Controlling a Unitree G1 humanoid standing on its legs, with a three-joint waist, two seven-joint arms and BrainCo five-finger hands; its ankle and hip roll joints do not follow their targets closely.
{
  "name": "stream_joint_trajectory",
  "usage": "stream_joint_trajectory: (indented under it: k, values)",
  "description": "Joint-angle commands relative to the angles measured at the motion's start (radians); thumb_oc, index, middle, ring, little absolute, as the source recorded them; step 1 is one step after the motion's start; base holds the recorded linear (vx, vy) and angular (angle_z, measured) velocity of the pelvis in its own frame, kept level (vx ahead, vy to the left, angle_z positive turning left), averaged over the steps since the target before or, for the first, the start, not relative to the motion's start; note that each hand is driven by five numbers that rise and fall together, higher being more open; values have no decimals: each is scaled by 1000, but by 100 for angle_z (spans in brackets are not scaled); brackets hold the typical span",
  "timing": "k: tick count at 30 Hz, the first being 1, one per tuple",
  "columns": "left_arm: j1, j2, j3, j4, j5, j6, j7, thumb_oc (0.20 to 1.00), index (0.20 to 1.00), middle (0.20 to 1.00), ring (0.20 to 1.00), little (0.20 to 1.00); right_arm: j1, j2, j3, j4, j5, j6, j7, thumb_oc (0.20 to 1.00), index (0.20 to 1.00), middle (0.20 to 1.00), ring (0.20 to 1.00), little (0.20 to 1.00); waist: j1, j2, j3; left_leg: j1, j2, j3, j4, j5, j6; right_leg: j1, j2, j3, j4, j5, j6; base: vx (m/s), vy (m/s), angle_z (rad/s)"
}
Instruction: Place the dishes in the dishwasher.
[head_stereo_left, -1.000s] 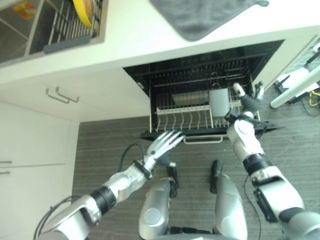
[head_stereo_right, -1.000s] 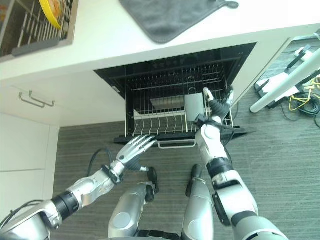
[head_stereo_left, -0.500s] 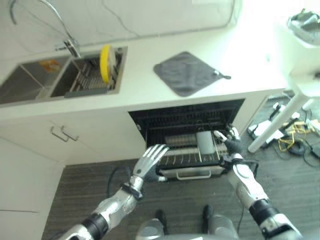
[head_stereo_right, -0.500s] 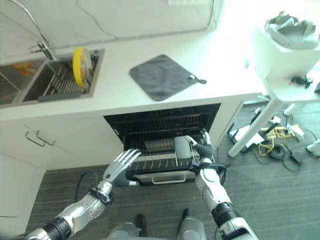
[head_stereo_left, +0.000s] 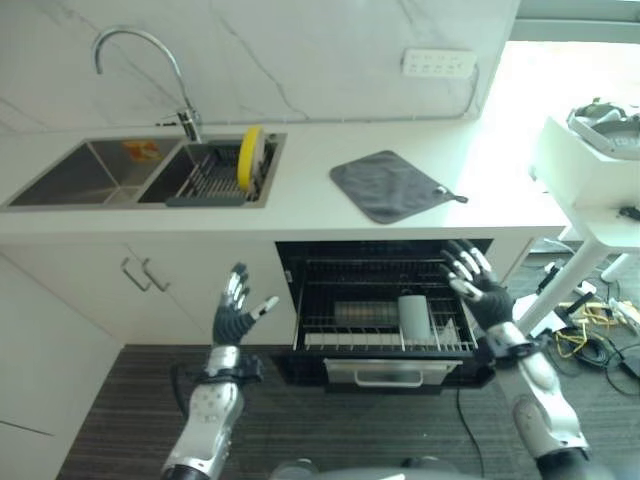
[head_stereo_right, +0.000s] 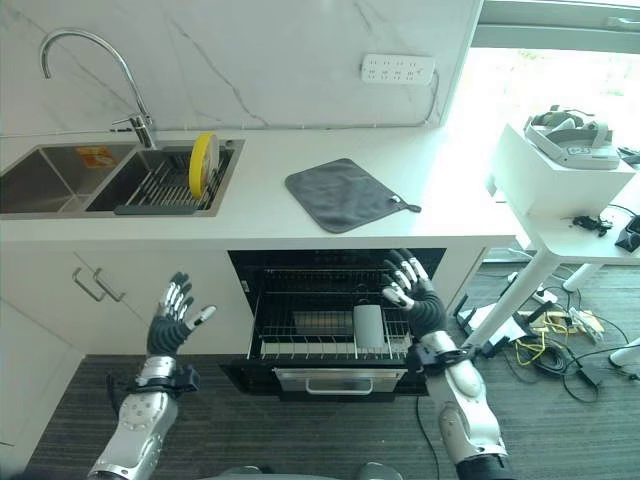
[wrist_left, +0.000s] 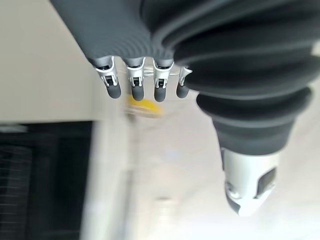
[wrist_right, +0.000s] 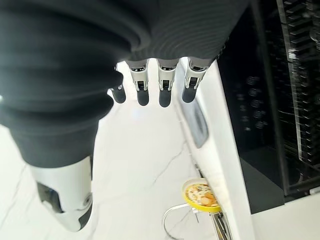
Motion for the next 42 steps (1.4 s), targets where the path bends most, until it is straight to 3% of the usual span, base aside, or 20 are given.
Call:
stream_joint_trajectory:
  k: [1,2,3,6,11,17,19,21,23,24,25,26,27,28,29,31,34,36,38,42]
  values:
    - [-125,52,-11,-35,-43,22,-17,1000,1000,1000,1000,1000,-114,8,5,-68,52,-94,28,1000,1000,1000,1000,1000,4,-28,26,4,-9,-9,49,-26,-5,147,-42,-53,-167,58,57,-8,42,3]
    - [-139,55,-13,-42,-53,48,-36,1000,1000,1000,1000,1000,-125,4,8,-72,49,-90,19,1000,1000,1000,1000,1000,6,-25,24,4,-11,-13,44,-24,-6,148,-40,-54,-170,58,56,-21,62,4]
    - [-164,55,-35,-70,-112,96,-155,1000,1000,1000,1000,1000,-143,2,22,-64,16,-92,-1,1000,1000,1000,1000,1000,13,-16,25,4,-17,-26,31,-17,-4,150,-38,-58,-177,58,58,-20,48,6]
    - [-148,68,-42,-113,1,163,-164,1000,1000,1000,1000,1000,-121,2,19,-75,19,-94,29,1000,1000,1000,1000,1000,21,-11,22,8,-24,-36,4,-9,-2,153,-38,-69,-191,66,65,3,18,22]
    - [-124,102,-16,-109,37,135,-163,1000,1000,1000,1000,1000,-110,-12,3,-54,56,-118,48,1000,1000,1000,1000,1000,35,1,19,-3,-27,-47,-6,-1,-1,147,-37,-77,-192,62,65,-2,-4,10]
    - [-160,77,-35,-59,-4,167,-148,1000,1000,1000,1000,1000,-162,30,61,3,48,-92,-53,1000,1000,1000,1000,1000,52,15,22,-18,-35,-72,-2,5,4,136,-18,-65,-176,39,52,-7,-45,6]
    - [-159,73,-31,-54,-1,170,-129,1000,1000,1000,1000,1000,-143,40,60,-11,23,-74,-68,1000,1000,1000,1000,1000,37,6,18,-24,-34,-27,59,-28,4,126,-29,-71,-166,34,50,39,-19,2]
    - [-142,71,-13,-62,-13,154,-142,1000,1000,1000,1000,1000,-114,35,43,-30,5,-71,-72,1000,1000,1000,1000,1000,26,-12,30,-70,-33,18,214,-77,4,115,-55,-71,-141,38,43,7,51,4]
    - [-116,70,9,-82,-10,140,-156,1000,1000,1000,1000,1000,-121,22,35,-24,21,-69,-100,1000,1000,1000,1000,1000,37,-14,57,-127,-26,-41,358,-63,-5,92,-69,-49,-116,53,33,-41,342,2]
    - [-105,81,23,-73,4,120,-189,1000,1000,1000,1000,1000,-170,13,25,15,59,-83,-141,1000,1000,1000,1000,1000,40,6,60,-110,41,-104,298,-27,-20,54,-89,-10,-72,45,42,-40,686,-5]
    - [-106,88,21,-66,-7,110,-190,1000,1000,1000,1000,1000,-184,12,18,23,66,-84,-148,1000,1000,1000,1000,1000,42,14,59,-92,70,-133,247,-16,-30,50,-103,9,-63,41,57,-36,807,-10]
    - [-107,92,17,-63,-17,104,-192,1000,1000,1000,1000,1000,-191,12,13,25,70,-86,-155,1000,1000,1000,1000,1000,43,19,58,-84,85,-156,214,-10,-37,47,-114,21,-60,41,68,-45,909,-43]
    - [-130,104,12,-86,-24,122,-192,1000,1000,1000,1000,1000,-207,6,6,15,54,-80,-182,1000,1000,1000,1000,1000,44,31,73,-70,111,-228,141,-10,-48,34,-165,75,-35,41,112,-77,916,-47]
    - [-143,109,9,-89,-26,123,-205,1000,1000,1000,1000,1000,-211,2,3,12,43,-87,-197,1000,1000,1000,1000,1000,41,32,78,-75,108,-236,141,-18,-49,28,-188,83,-29,47,128,-75,965,-51]
    - [-159,119,1,-95,-30,136,-211,1000,1000,1000,1000,1000,-205,13,0,7,18,-98,-226,1000,1000,1000,1000,1000,31,34,78,-71,105,-211,120,-24,-46,22,-228,69,-17,50,150,-52,684,-18]
    - [-182,120,-37,-85,23,165,-231,1000,1000,1000,1000,1000,-185,44,-22,-7,26,-96,-283,1000,1000,1000,1000,1000,19,24,75,-81,85,-136,142,-42,-42,44,-315,2,-25,121,165,-16,623,12]
    - [-163,113,-36,-102,53,199,-216,1000,1000,1000,1000,1000,-157,95,-10,-18,16,-94,-256,1000,1000,1000,1000,1000,37,4,83,-51,26,-65,136,-83,1,11,-356,-93,13,255,164,-14,377,26]
    - [-146,122,-20,-123,65,219,-200,1000,1000,1000,1000,1000,-145,99,16,-32,-24,-109,-230,1000,1000,1000,1000,1000,44,17,84,-16,-7,-11,72,-75,33,-20,-310,-123,77,214,149,-102,478,-90]
    - [-140,136,4,-128,37,243,-198,1000,1000,1000,1000,1000,-117,90,29,-75,-18,-114,-226,1000,1000,1000,1000,1000,27,28,76,6,-46,41,5,-57,63,-31,-208,-168,143,160,130,-109,445,-70]
    - [-125,129,15,-133,33,232,-201,1000,1000,1000,1000,1000,-93,73,17,-87,9,-116,-194,1000,1000,1000,1000,1000,11,14,74,22,-105,69,-42,-51,87,-45,-78,-213,157,133,123,-93,198,-18]
